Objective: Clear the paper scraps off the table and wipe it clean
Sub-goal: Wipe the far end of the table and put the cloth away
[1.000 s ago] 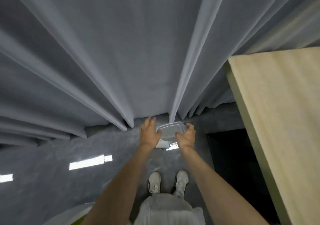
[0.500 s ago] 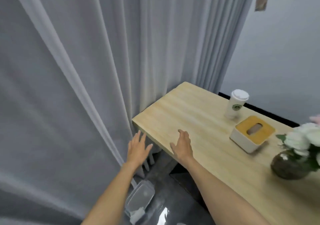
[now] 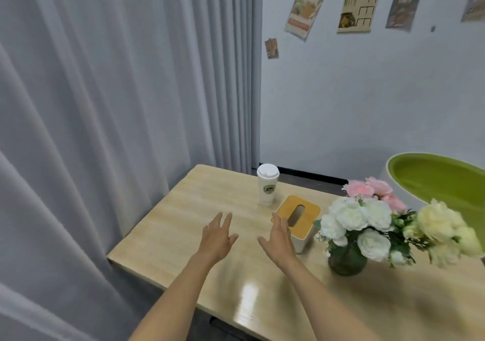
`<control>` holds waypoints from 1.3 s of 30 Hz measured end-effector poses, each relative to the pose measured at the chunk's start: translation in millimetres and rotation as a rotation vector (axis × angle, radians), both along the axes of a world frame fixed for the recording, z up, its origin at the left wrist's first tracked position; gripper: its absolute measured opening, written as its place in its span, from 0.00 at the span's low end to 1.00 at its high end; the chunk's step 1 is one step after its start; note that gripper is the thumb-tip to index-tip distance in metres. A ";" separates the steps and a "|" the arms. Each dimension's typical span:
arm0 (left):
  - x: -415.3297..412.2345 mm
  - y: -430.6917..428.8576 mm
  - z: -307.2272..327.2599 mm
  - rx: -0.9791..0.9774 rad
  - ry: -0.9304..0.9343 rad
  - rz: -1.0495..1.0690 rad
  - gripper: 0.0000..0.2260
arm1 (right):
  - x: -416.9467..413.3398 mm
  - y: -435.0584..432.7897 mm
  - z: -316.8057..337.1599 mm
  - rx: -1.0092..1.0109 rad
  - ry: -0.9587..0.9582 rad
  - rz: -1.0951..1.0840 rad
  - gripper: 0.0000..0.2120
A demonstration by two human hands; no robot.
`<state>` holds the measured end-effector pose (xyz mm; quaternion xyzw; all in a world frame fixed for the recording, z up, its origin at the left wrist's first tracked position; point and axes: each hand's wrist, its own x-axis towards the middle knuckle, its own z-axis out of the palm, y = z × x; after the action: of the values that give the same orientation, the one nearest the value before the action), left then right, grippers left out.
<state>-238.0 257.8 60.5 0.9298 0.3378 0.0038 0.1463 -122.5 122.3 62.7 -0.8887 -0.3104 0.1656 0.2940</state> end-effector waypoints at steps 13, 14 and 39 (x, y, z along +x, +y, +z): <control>114.5 44.4 -23.9 -0.171 -0.139 -0.033 0.27 | 73.8 43.8 -14.1 0.185 0.200 -0.179 0.35; 126.2 51.8 -23.5 -0.223 -0.161 -0.030 0.28 | 80.7 52.7 -14.7 0.209 0.221 -0.203 0.34; 235.7 259.7 -43.7 -0.935 -0.613 0.016 0.21 | 181.9 310.7 -28.0 0.670 0.582 -0.596 0.17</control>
<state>-2.3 517.5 16.9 0.7197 0.2524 0.1251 0.6345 59.4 433.0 34.7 -0.7132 0.0140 0.2062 0.6698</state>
